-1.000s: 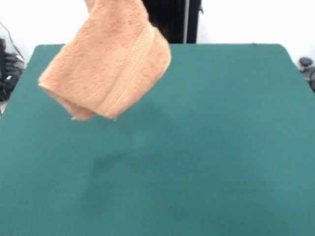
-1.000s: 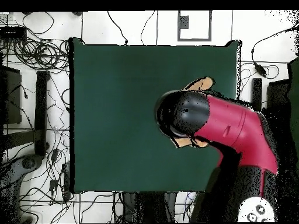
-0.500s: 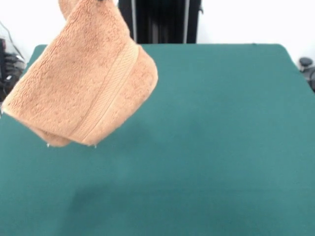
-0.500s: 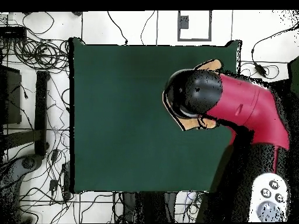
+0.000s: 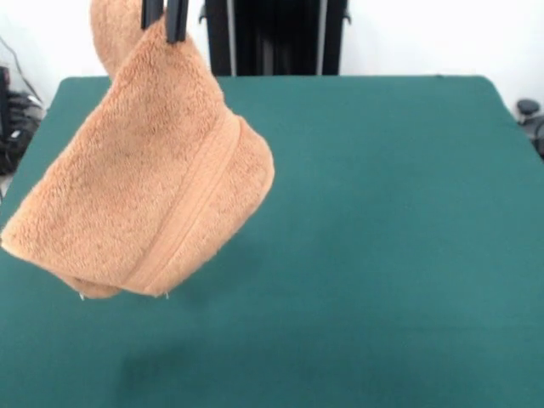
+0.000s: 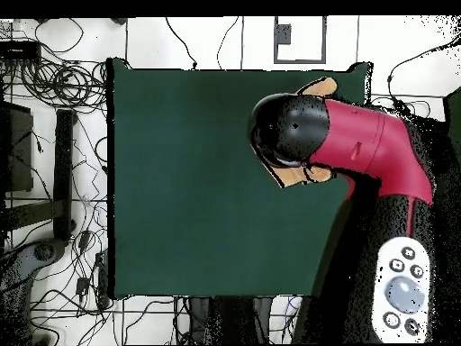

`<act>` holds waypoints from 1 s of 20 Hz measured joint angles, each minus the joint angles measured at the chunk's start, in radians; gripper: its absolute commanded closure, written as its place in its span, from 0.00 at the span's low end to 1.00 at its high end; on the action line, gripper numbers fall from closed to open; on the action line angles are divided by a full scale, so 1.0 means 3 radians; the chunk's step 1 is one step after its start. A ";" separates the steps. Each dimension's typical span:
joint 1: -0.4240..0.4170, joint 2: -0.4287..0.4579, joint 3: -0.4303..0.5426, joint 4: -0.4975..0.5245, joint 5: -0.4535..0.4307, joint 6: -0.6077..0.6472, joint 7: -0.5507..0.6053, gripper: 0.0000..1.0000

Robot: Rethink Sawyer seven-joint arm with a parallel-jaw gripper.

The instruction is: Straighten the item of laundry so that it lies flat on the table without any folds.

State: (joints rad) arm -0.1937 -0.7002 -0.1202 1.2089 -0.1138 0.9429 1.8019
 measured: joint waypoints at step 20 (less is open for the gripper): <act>-0.0109 0.0097 0.0127 0.0239 -0.0028 -0.0598 0.0000 1.00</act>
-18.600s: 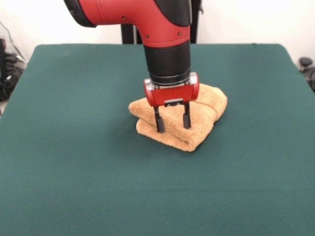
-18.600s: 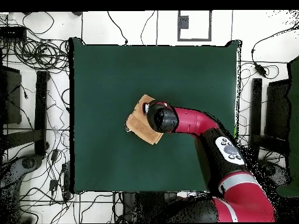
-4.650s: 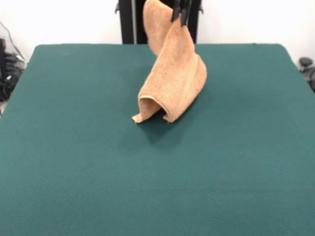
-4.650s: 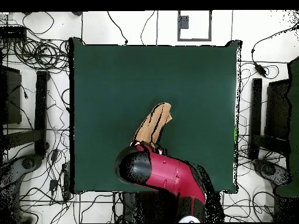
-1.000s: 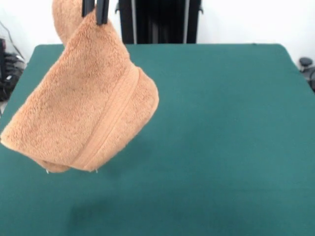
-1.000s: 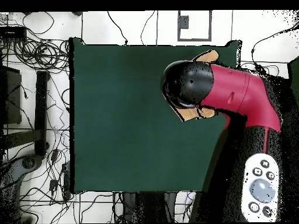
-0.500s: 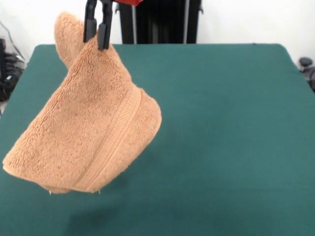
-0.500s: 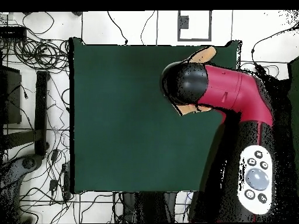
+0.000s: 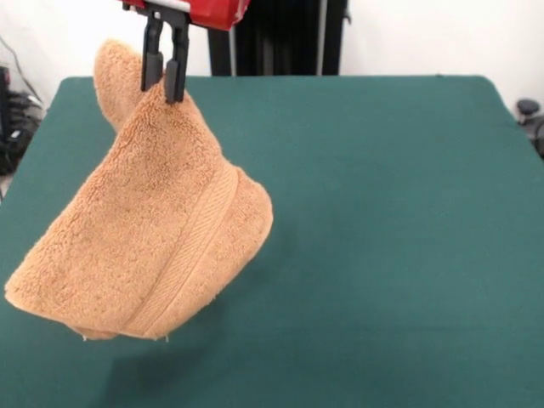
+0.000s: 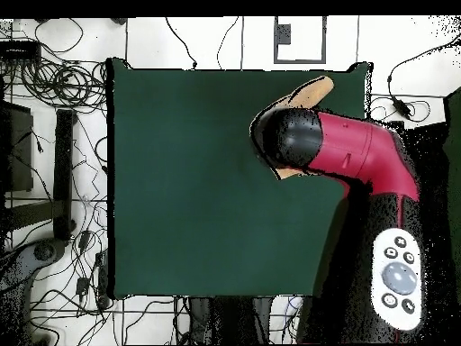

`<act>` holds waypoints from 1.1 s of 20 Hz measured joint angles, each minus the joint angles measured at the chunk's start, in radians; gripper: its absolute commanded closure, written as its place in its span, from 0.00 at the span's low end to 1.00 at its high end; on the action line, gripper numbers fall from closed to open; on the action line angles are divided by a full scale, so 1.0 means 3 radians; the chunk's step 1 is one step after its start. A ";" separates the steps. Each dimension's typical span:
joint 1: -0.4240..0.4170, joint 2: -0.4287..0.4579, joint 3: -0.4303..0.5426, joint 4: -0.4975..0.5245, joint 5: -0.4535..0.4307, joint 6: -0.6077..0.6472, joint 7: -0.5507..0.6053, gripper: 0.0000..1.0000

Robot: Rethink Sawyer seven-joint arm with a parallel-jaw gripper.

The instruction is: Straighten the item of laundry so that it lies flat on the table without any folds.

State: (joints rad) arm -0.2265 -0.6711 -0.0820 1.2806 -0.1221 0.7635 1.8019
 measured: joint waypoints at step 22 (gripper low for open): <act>0.0003 -0.0241 0.0040 0.0738 0.0134 -0.0256 0.0000 1.00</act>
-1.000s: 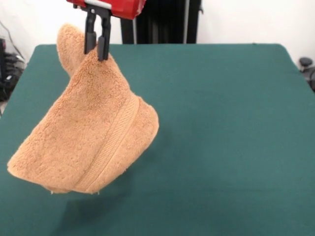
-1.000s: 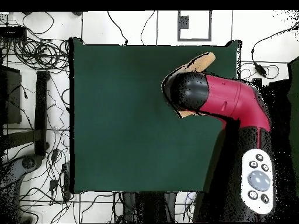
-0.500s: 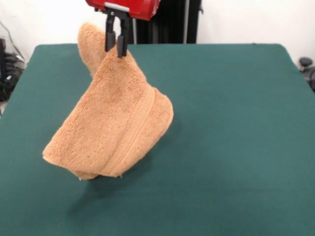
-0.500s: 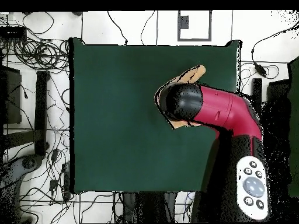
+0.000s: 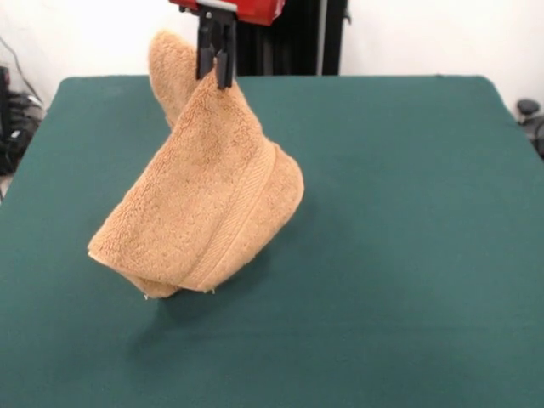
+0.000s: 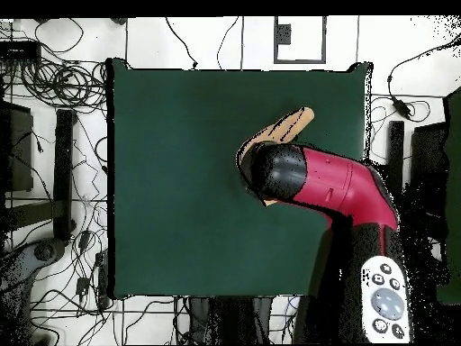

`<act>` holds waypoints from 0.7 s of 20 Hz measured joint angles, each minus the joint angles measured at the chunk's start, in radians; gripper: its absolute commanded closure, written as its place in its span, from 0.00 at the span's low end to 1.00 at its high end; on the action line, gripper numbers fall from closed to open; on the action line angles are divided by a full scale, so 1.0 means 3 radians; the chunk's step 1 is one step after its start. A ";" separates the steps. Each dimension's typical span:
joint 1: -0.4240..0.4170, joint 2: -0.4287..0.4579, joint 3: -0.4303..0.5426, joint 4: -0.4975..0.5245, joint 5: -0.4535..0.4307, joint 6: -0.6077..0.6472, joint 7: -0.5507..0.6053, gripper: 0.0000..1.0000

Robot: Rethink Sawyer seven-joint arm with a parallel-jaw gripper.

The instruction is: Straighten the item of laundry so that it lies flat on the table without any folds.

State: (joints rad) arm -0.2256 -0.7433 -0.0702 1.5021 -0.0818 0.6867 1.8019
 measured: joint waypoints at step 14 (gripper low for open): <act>0.0215 0.0032 -0.0009 0.0133 -0.0039 -0.0706 0.0000 0.00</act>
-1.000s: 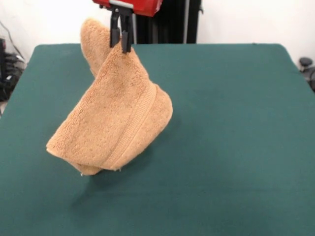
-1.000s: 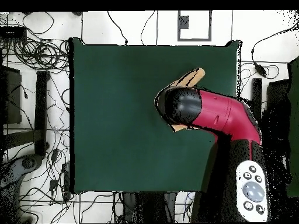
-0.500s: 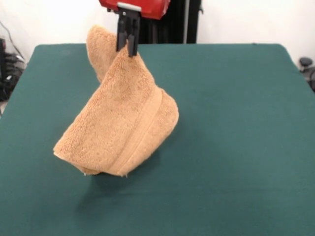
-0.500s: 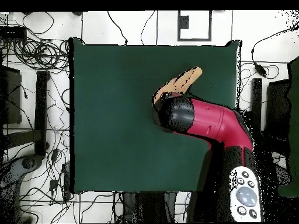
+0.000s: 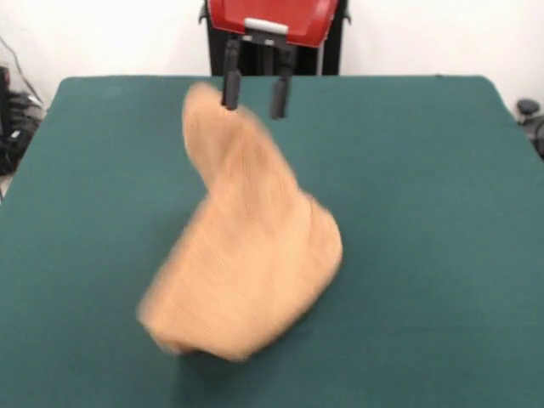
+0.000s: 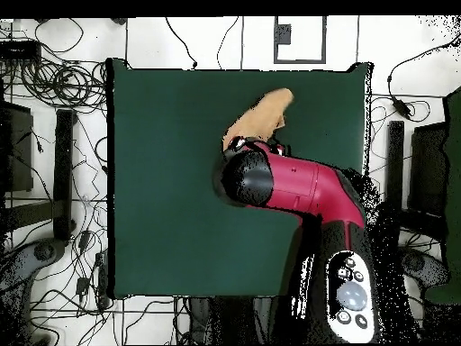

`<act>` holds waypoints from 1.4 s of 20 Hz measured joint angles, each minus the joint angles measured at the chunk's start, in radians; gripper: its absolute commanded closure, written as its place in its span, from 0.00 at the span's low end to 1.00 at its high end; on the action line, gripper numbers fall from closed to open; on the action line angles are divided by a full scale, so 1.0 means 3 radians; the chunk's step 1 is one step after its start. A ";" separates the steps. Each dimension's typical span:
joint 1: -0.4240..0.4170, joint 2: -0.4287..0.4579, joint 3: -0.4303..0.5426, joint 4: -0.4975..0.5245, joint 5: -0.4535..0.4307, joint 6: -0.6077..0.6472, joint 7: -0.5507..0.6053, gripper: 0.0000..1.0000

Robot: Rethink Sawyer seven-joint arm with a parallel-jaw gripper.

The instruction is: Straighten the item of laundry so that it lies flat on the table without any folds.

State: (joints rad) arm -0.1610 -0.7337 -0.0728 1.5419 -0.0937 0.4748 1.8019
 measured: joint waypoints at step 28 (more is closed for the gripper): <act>0.0329 0.0024 -0.0192 -0.0097 0.0099 -0.0046 0.0000 0.00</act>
State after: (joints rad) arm -0.0624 -0.7265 -0.1303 1.5129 -0.0640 0.4608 1.8019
